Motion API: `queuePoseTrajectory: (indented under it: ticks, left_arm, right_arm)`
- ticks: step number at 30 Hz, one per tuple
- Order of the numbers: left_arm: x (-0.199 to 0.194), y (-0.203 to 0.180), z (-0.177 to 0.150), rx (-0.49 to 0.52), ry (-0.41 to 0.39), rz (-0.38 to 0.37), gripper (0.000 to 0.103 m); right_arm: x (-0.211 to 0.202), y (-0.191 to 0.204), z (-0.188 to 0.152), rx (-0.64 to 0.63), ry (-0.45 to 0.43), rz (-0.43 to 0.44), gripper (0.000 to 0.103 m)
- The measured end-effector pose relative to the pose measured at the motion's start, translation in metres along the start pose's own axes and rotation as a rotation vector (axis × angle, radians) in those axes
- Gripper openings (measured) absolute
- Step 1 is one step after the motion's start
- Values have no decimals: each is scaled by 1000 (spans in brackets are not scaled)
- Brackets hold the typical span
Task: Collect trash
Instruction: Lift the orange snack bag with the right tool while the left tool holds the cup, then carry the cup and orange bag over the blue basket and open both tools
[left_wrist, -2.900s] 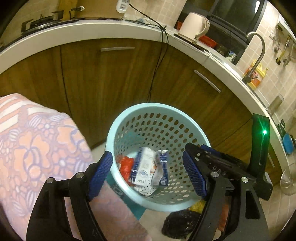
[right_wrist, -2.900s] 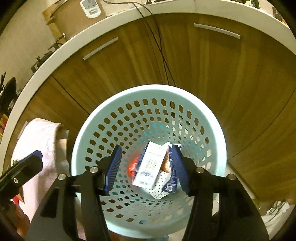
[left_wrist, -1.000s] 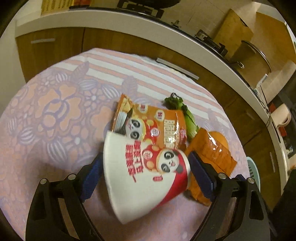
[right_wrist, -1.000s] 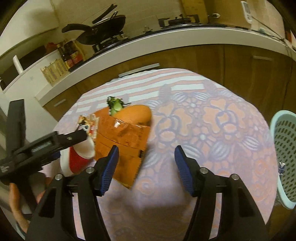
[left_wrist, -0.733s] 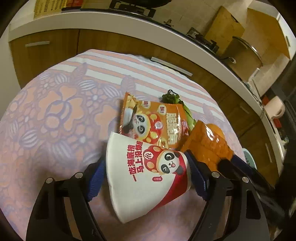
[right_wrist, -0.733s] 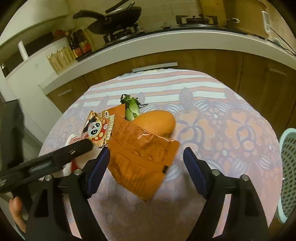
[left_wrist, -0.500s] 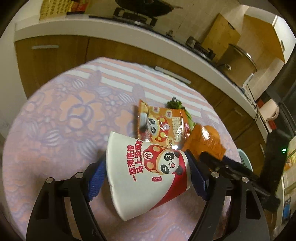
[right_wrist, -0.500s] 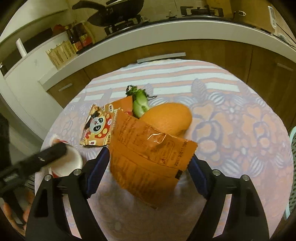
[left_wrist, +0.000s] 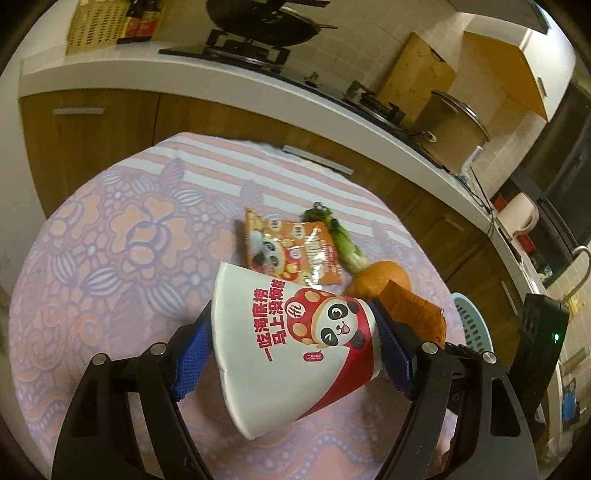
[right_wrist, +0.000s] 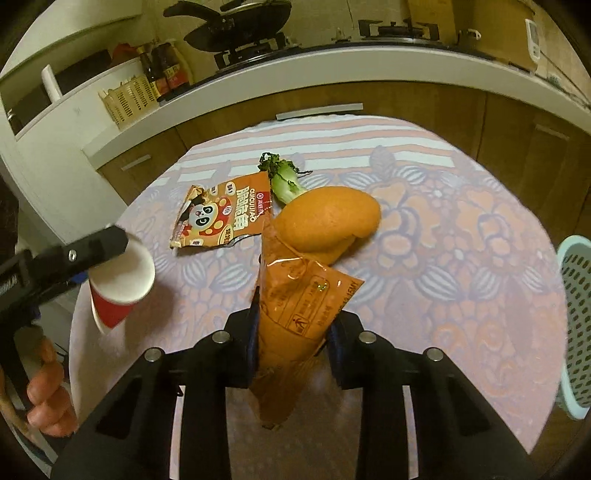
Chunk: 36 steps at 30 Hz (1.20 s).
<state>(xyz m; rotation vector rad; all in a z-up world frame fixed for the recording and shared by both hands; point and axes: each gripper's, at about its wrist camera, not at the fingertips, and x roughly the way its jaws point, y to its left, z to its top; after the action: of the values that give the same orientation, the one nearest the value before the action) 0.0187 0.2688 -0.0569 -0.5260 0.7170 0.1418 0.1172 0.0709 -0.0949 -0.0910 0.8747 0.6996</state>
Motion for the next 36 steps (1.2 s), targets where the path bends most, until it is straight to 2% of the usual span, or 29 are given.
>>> queuePoseTrajectory:
  ticks: [7, 15, 24, 31, 36]
  left_arm:
    - [-4, -18, 1, 42, -10, -37, 76]
    - [0, -66, 8, 127, -11, -96, 76]
    - [22, -161, 13, 271, 4, -192, 77]
    - [53, -238, 3, 366, 47, -259, 77]
    - [82, -275, -8, 396, 95, -296, 77]
  right_arm:
    - [-39, -20, -12, 8, -66, -27, 27]
    - [-90, -52, 0, 37, -186, -102, 27]
    - [-140, -120, 7, 136, -275, -200, 27]
    - [-167, -185, -3, 237, -301, -280, 27]
    - [-176, -227, -16, 295, -299, -332, 27]
